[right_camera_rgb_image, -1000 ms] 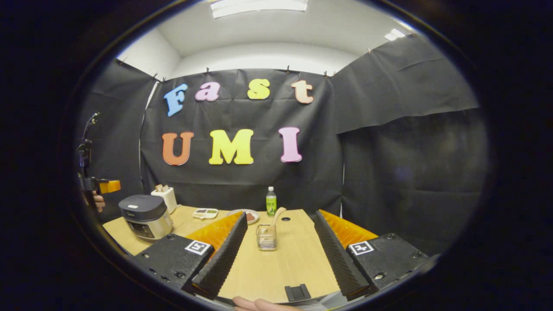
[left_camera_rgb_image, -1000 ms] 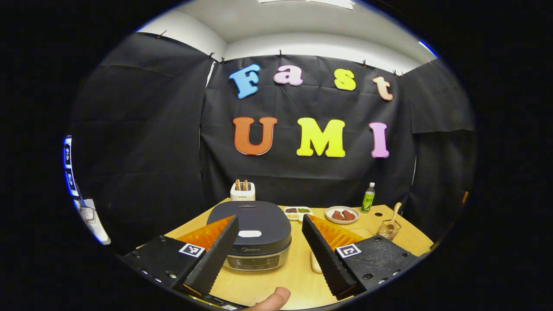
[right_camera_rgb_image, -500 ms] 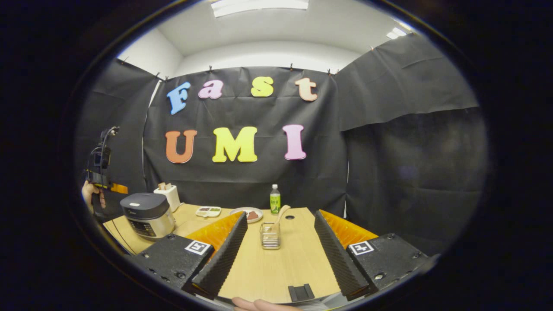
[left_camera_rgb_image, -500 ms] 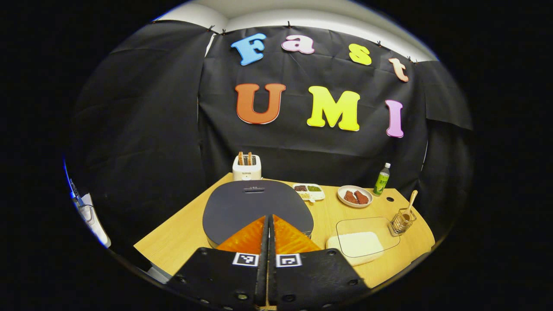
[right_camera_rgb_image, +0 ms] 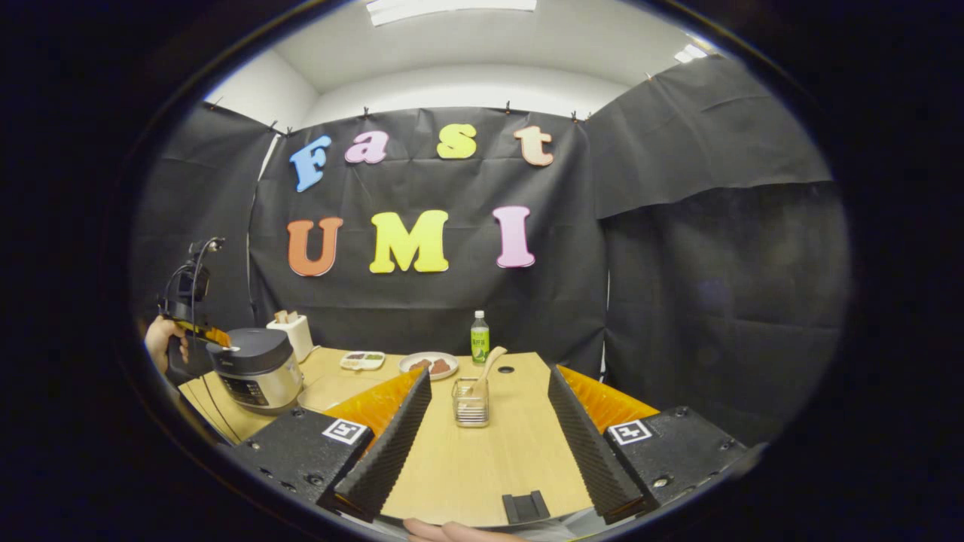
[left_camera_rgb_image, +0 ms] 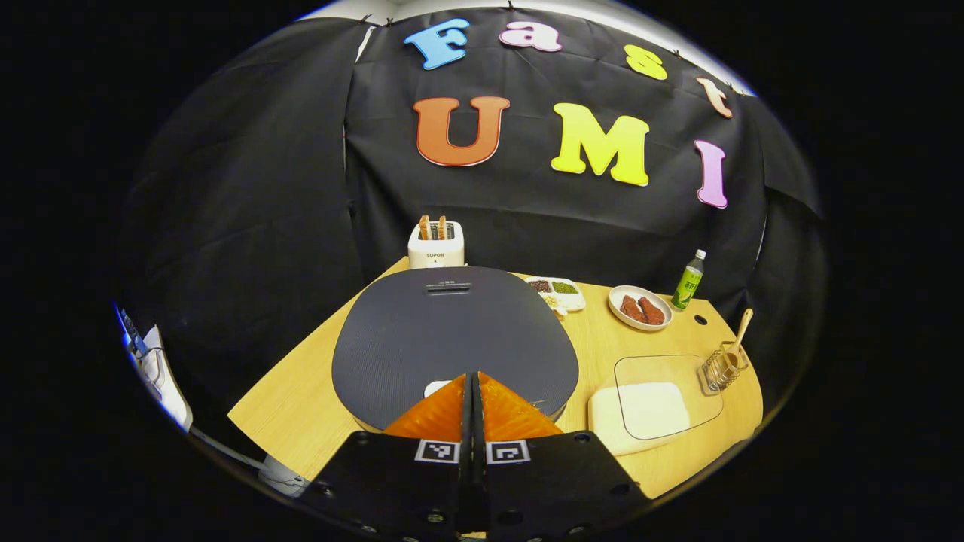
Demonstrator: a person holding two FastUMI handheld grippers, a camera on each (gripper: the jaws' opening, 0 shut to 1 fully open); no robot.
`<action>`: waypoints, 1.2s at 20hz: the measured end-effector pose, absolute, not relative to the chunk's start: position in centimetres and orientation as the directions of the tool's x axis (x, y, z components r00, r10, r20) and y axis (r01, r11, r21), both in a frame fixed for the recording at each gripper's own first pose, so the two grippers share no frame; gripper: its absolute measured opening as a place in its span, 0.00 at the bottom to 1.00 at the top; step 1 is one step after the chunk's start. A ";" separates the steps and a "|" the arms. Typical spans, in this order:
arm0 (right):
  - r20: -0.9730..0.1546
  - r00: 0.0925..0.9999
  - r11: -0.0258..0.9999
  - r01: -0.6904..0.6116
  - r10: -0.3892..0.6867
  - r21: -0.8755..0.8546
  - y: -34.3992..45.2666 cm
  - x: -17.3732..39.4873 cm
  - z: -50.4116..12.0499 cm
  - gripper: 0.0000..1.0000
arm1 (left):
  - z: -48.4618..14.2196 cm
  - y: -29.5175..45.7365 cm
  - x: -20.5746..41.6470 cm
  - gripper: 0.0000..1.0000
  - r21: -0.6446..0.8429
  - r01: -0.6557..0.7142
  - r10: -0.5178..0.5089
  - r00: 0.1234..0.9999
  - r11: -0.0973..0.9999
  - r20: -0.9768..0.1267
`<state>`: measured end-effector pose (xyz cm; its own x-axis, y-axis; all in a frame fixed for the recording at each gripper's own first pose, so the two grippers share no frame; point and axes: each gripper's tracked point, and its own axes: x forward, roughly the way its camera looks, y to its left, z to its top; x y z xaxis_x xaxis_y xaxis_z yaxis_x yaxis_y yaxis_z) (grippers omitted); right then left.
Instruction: Close the left gripper, press the button to open the rice cooker; take a wooden spoon from the chopstick holder with the right hand, scoop a spoonful of rice and pour it into the rice cooker, then put the wooden spoon back into the chopstick holder.
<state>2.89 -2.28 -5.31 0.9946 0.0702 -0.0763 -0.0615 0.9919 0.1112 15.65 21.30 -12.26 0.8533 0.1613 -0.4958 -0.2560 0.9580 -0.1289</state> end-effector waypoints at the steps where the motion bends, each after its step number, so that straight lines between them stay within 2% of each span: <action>1: -0.079 0.994 0.992 -0.062 0.071 0.113 -2.3 3.0 -5.4 1.00 | -12.6 21.4 15.7 0.00 -0.124 -0.258 0.166 0.854 0.958 -0.494; 5: -0.082 0.994 0.991 -0.058 0.068 0.120 -2.4 3.0 -5.6 1.00 | -13.2 21.3 15.4 0.00 -0.143 -0.281 0.179 0.853 0.949 -0.490; 10: -0.095 0.992 0.991 -0.068 0.079 0.113 -1.5 2.8 -6.0 1.00 | -13.9 21.2 15.4 0.00 -0.070 -0.300 0.232 0.848 0.951 -0.477; 14: -0.088 0.991 0.992 -0.088 0.096 0.096 -0.4 2.4 -5.2 1.00 | -13.6 21.2 15.5 0.00 -0.119 -0.298 0.209 0.853 0.947 -0.478; 15: -0.089 0.991 0.992 -0.090 0.098 0.092 0.0 2.3 -5.1 0.96 | -13.6 21.2 15.5 0.00 -0.116 -0.294 0.207 0.855 0.949 -0.475; 16: -0.090 0.991 0.992 -0.093 0.101 0.088 0.3 2.2 -5.1 1.00 | -13.2 21.1 15.7 0.00 -0.101 -0.281 0.205 0.863 0.954 -0.462; 17: -0.091 0.990 0.992 -0.097 0.104 0.081 0.6 2.0 -5.1 0.96 | -13.0 20.9 15.4 0.00 -0.075 -0.254 0.193 0.869 0.964 -0.456; 19: -0.085 0.990 0.992 -0.108 0.113 0.063 1.0 1.8 -4.8 1.00 | -11.7 20.5 14.2 0.05 -0.090 -0.234 0.171 0.878 0.968 -0.446; 20: -0.082 0.990 0.993 -0.107 0.111 0.054 1.1 1.7 -4.7 1.00 | -10.6 20.2 13.8 0.21 -0.118 -0.229 0.158 0.888 0.966 -0.432; 22: -0.084 0.991 0.994 -0.100 0.104 0.043 1.0 1.7 -4.8 1.00 | -7.8 20.3 13.3 0.88 -0.114 -0.237 0.182 0.916 0.965 -0.358; 23: -0.085 0.991 0.994 -0.101 0.104 0.043 1.1 1.7 -4.7 0.96 | -7.0 20.6 12.8 0.98 -0.100 -0.249 0.202 0.918 0.963 -0.342; 24: -0.085 0.991 0.994 -0.101 0.104 0.044 1.2 1.7 -4.7 0.96 | -6.5 20.4 11.9 0.90 -0.108 -0.262 0.211 0.915 0.959 -0.345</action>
